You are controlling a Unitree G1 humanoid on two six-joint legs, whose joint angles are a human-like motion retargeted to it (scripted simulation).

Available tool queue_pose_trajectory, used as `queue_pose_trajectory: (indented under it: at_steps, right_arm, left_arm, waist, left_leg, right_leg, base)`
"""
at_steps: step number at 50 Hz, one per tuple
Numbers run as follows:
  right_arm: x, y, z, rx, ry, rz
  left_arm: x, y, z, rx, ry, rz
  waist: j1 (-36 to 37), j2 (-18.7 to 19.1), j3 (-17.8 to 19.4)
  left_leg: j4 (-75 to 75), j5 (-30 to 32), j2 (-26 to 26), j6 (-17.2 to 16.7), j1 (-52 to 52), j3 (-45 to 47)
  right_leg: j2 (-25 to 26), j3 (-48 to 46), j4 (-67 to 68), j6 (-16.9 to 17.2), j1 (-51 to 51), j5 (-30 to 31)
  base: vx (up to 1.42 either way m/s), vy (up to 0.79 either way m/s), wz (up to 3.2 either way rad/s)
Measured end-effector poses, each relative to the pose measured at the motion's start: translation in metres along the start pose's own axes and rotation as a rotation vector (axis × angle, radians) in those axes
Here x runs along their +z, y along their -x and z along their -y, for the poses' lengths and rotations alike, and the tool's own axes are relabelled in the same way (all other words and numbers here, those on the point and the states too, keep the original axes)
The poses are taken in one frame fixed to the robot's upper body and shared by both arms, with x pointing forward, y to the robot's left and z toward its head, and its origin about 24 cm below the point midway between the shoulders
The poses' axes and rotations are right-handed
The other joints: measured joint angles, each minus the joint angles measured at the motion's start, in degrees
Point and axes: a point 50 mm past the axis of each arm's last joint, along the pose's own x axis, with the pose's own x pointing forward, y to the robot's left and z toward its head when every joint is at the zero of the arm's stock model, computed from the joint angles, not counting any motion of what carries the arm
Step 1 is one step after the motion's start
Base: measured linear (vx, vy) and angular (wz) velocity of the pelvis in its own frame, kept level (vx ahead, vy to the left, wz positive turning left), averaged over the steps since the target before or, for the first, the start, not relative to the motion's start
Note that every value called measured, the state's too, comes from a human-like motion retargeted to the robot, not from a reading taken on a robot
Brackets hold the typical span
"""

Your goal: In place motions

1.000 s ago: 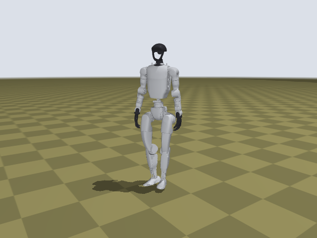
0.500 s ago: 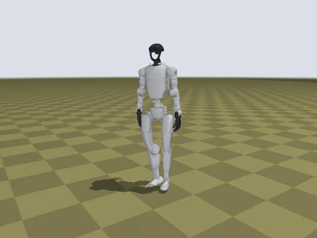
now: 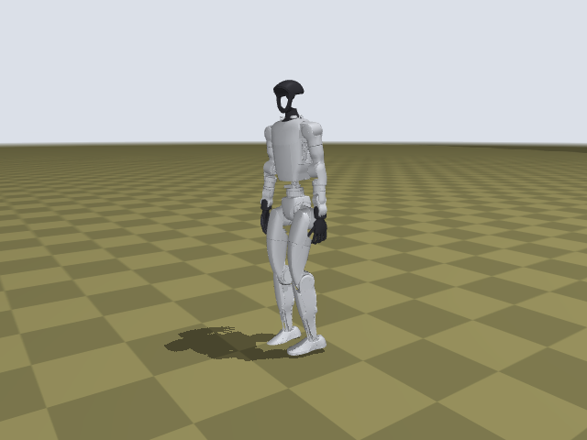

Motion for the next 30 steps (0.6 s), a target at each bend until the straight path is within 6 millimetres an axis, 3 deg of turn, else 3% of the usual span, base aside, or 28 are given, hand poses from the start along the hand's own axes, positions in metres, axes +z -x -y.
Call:
queue_pose_trajectory:
  at_steps: [3, 6, 10, 14, 17, 20, 25, 28, 30]
  right_arm:
    - [0.003, 0.000, 0.004, -0.009, -0.012, -0.001]
    - [0.012, 0.000, 0.008, -0.030, -0.027, 0.017]
    - [0.023, 0.000, 0.010, -0.030, -0.003, 0.033]
    - [0.036, 0.000, 0.009, -0.016, 0.060, 0.061]
    - [0.041, 0.001, 0.012, -0.016, 0.101, 0.079]
    - [0.040, 0.002, 0.018, -0.038, 0.126, 0.066]
    - [0.031, 0.002, 0.025, -0.085, 0.044, 0.016]
    - [0.024, 0.002, 0.028, -0.104, -0.058, -0.018]
    - [0.016, 0.002, 0.028, -0.111, -0.114, -0.053]
  left_arm:
    - [0.011, 0.000, 0.001, -0.019, 0.001, 0.018]
    - [0.027, 0.000, -0.003, -0.019, 0.003, 0.054]
    - [0.035, 0.003, -0.020, 0.014, -0.026, 0.076]
    - [0.019, 0.006, -0.034, 0.050, -0.015, 0.012]
    - [-0.001, 0.006, -0.033, 0.047, 0.032, -0.072]
    - [-0.020, 0.006, -0.025, 0.025, 0.075, -0.142]
    - [-0.037, 0.005, -0.011, -0.001, 0.088, -0.196]
    - [-0.033, 0.004, -0.008, -0.009, 0.065, -0.194]
    - [-0.028, 0.004, -0.009, -0.009, 0.048, -0.185]
  waist:
    - [-3.84, 0.14, 0.02]
    - [-6.01, 0.15, 1.21]
    - [-5.37, -0.08, 1.61]
    - [-6.70, 0.95, 1.88]
    - [-6.66, 1.60, 1.83]
    - [-6.31, 2.78, 1.12]
    - [-7.82, 5.88, -0.15]
    - [-10.49, 7.42, -0.52]
    - [-12.14, 7.63, -0.60]
  left_leg:
    - [-2.88, -3.09, 3.40, 3.35, 1.22, 13.26]
    - [-5.36, -4.28, 4.15, 4.55, 1.97, 18.60]
    - [-7.98, -5.80, 6.01, 4.80, 2.95, 28.88]
    - [-9.43, -7.30, 8.54, 3.90, 5.12, 38.68]
    - [-10.14, -8.34, 9.51, 2.74, 7.06, 45.70]
    - [-11.33, -8.95, 10.14, 1.17, 9.41, 53.26]
    - [-13.17, -8.83, 11.07, -1.82, 12.50, 65.00]
    - [-13.09, -7.79, 11.48, -3.62, 13.52, 69.58]
    - [-12.68, -6.58, 11.17, -4.71, 14.42, 71.97]
  right_leg:
    - [-0.26, 0.13, -0.54, 0.59, -1.62, 1.71]
    - [0.38, 2.42, -0.36, 0.05, -3.85, 3.44]
    - [3.77, 6.67, 2.12, -5.10, -8.56, 3.29]
    - [1.64, -7.66, 2.69, -11.25, -10.11, -0.93]
    - [-0.02, -16.39, 2.48, -12.49, -9.88, -4.14]
    - [-1.27, -25.07, 2.98, -12.50, -9.46, -7.39]
    - [-3.60, -51.53, 2.37, -11.87, -4.02, -13.40]
    - [-3.75, -66.22, 0.22, -9.44, -0.38, -11.58]
    - [-3.08, -70.07, -1.93, -7.95, 0.79, -8.14]
  base:
    - [-0.14, 0.10, -0.80]
    - [-0.26, 0.11, -1.48]
    - [-0.21, 0.05, -2.62]
    - [-0.26, -0.04, -2.68]
    - [-0.20, -0.03, -3.13]
    - [-0.13, -0.02, -3.44]
    - [-0.14, -0.10, -3.11]
    - [-0.12, -0.16, -2.19]
    - [-0.06, -0.21, -1.82]
